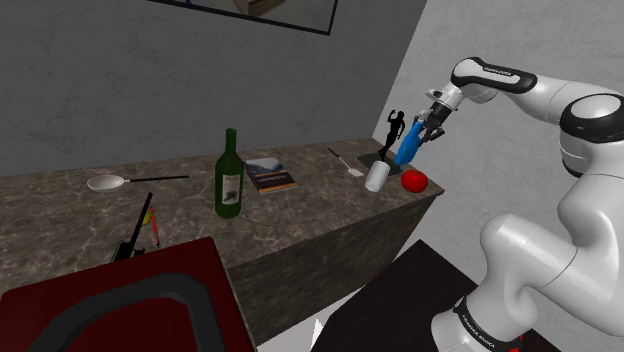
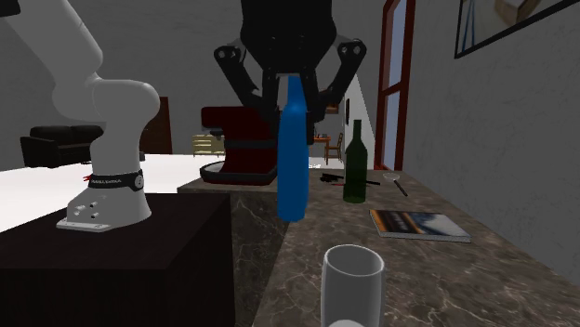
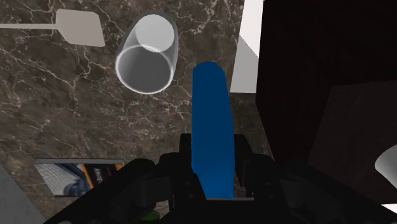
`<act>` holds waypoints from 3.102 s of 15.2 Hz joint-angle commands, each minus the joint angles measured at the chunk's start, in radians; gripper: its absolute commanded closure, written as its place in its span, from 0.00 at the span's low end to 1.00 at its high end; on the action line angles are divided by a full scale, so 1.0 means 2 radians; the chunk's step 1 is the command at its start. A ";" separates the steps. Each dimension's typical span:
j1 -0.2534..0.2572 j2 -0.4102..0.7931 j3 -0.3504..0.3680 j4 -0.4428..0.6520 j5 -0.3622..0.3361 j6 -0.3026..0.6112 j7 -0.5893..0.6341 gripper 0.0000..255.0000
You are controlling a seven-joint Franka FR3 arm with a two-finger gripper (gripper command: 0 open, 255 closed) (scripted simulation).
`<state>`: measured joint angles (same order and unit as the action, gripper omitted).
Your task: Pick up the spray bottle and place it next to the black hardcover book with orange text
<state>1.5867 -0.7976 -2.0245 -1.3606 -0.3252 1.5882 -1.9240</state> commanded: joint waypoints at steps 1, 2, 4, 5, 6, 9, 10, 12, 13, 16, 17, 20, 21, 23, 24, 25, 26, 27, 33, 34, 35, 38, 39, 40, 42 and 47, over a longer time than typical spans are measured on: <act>0.004 0.002 0.002 0.012 0.002 -0.012 0.001 1.00; 0.005 0.004 0.003 0.018 0.004 -0.018 0.002 1.00; 0.008 0.006 0.004 0.030 0.006 -0.029 0.003 1.00; 0.010 0.007 0.005 0.036 0.007 -0.036 0.003 1.00; 0.012 0.009 0.005 0.043 0.008 -0.042 0.004 1.00; 0.019 0.011 0.006 0.064 0.010 -0.061 0.005 1.00; 0.022 0.012 0.007 0.071 0.011 -0.067 0.006 1.00; 0.028 0.013 0.007 0.087 0.012 -0.081 0.007 1.00; 0.032 0.013 0.007 0.096 0.012 -0.087 0.008 1.00; 0.043 0.013 0.006 0.123 0.013 -0.109 0.009 1.00; 0.048 0.012 0.005 0.133 0.013 -0.117 0.010 1.00; 0.062 0.011 0.003 0.162 0.012 -0.138 0.012 1.00; 0.064 0.014 0.006 0.152 0.015 -0.130 0.021 1.00; 0.072 0.020 0.011 0.136 0.020 -0.116 0.040 1.00; 0.077 0.022 0.014 0.129 0.023 -0.109 0.049 1.00; 0.083 0.024 0.015 0.124 0.024 -0.103 0.058 1.00; 0.090 0.025 0.017 0.119 0.026 -0.097 0.067 1.00; 0.097 0.026 0.018 0.116 0.027 -0.092 0.076 1.00; 0.157 0.022 0.018 0.117 0.028 -0.068 0.130 1.00; 0.169 0.020 0.017 0.121 0.027 -0.065 0.139 1.00; 0.182 0.018 0.015 0.126 0.025 -0.063 0.148 1.00; 0.226 0.007 0.009 0.147 0.020 -0.059 0.173 1.00; 0.242 0.003 0.006 0.156 0.017 -0.058 0.182 1.00; 0.258 -0.002 0.003 0.167 0.014 -0.059 0.190 1.00; 0.294 -0.014 -0.004 0.194 0.007 -0.062 0.205 1.00; 0.336 -0.031 -0.014 0.216 -0.003 -0.053 0.223 1.00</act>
<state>2.2724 -0.8633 -2.0555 -0.8976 -0.3330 1.4598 -1.4814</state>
